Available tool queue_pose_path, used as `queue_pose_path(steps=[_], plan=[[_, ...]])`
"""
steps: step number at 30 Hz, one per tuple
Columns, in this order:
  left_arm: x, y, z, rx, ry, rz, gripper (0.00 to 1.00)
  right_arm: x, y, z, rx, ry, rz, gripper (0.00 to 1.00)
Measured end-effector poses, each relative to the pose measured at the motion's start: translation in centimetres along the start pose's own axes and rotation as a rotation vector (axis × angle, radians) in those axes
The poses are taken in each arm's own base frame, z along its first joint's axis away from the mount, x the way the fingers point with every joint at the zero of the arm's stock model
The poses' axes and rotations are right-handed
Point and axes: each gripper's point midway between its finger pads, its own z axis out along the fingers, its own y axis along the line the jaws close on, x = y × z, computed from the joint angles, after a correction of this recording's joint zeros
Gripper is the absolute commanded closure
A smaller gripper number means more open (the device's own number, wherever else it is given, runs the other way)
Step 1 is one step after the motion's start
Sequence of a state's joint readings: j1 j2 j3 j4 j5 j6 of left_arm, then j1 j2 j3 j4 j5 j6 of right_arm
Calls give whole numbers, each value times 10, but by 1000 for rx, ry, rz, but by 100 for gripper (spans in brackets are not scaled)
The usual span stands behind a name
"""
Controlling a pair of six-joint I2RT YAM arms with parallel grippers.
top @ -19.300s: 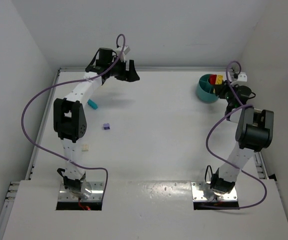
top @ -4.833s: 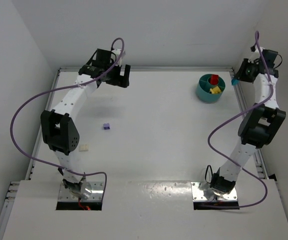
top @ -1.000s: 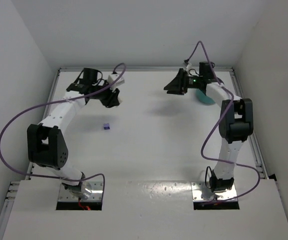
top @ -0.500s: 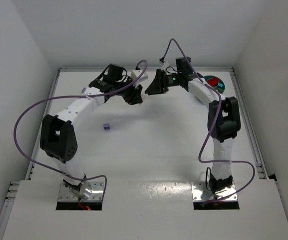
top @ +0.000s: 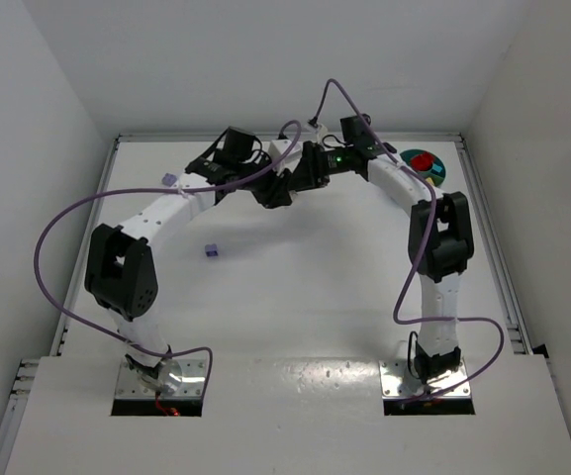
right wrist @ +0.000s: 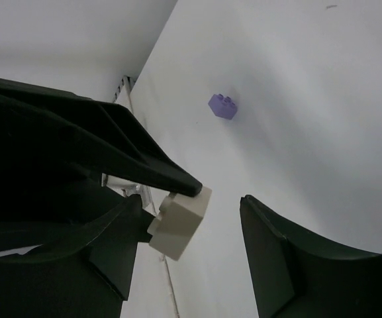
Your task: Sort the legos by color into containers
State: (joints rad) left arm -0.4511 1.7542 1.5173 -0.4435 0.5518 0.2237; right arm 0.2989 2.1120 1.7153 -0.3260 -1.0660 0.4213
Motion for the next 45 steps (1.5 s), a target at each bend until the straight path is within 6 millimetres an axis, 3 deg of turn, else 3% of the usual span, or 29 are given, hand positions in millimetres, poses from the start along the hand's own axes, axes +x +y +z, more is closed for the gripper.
queue_pose_path(steps=[12, 13, 14, 18, 23, 25, 27, 29, 34, 37, 41, 45], plan=[[-6, 0, 3, -19, -13, 21, 72, 6, 6, 7, -14, 23, -23, 63], [-5, 1, 3, -23, -12, 21, 72, 5, 5, 7, -11, 22, -24, 67], [-5, 2, 3, -29, -10, 21, 71, 5, 5, 7, -8, 22, -28, 77], [-4, 3, 5, -50, 1, 24, 49, 5, -1, 6, 25, 19, -16, 96], [-3, 16, 3, -122, 4, -18, 27, 6, -22, -3, 125, 20, -55, 100], [-2, 22, 2, -159, 9, -43, 23, -1, -37, -13, 220, 12, -100, 100], [-1, 25, 1, -187, 12, -63, 19, -19, -50, -29, 321, -14, -161, 100], [0, 29, 0, -213, 16, -78, 0, -44, -63, -51, 437, -60, -227, 100], [1, 41, -3, -294, 19, -138, 0, -103, -99, -131, 766, -197, -325, 100], [3, 45, -5, -331, 22, -163, 0, -121, -123, -184, 946, -253, -322, 100], [9, 48, -2, -343, 38, -185, 0, -136, -153, -239, 1118, -308, -297, 100], [20, 49, 5, -342, 69, -206, 0, -136, -181, -265, 1206, -312, -276, 100]])
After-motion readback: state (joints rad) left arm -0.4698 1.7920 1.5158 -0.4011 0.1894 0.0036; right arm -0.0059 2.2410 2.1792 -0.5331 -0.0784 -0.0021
